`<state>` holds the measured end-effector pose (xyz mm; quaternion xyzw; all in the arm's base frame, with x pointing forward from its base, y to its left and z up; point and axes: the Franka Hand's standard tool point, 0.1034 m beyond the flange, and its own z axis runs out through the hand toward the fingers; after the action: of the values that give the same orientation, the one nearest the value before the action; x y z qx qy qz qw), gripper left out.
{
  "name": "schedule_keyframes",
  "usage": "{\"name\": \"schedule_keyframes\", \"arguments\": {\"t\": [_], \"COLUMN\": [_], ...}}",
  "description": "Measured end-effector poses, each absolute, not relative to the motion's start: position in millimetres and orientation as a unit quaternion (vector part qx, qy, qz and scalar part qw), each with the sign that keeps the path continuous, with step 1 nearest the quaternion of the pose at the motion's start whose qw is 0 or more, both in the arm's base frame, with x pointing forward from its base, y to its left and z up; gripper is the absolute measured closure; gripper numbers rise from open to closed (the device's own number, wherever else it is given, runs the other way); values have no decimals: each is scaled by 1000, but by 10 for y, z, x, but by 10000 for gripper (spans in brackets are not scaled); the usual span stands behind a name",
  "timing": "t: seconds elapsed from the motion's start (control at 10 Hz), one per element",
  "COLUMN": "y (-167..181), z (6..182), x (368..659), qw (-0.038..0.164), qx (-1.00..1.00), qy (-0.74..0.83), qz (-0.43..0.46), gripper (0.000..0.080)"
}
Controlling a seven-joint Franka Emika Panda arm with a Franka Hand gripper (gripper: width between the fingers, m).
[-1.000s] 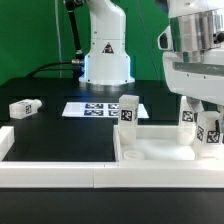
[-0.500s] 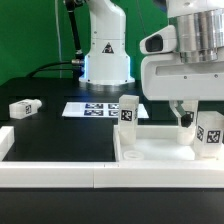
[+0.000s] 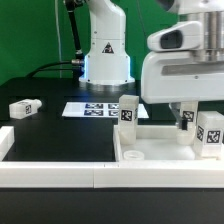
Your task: Assemble square table
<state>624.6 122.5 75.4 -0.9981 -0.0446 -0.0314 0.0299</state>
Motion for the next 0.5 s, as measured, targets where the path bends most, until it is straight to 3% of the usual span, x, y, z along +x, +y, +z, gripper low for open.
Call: {"name": "schedule_keyframes", "arguments": {"t": [0.1, 0.2, 0.3, 0.4, 0.5], "y": [1197, 1208, 1211, 1207, 1204], "z": [757, 756, 756, 756, 756], "x": [6258, 6255, 6254, 6255, 6255], "qw": [30, 30, 31, 31, 31], "qx": [-997, -997, -998, -998, -998], "qy": [-66, -57, -50, -49, -35], "qz": [-34, -33, -33, -33, -32], "gripper": [150, 283, 283, 423, 510]}}
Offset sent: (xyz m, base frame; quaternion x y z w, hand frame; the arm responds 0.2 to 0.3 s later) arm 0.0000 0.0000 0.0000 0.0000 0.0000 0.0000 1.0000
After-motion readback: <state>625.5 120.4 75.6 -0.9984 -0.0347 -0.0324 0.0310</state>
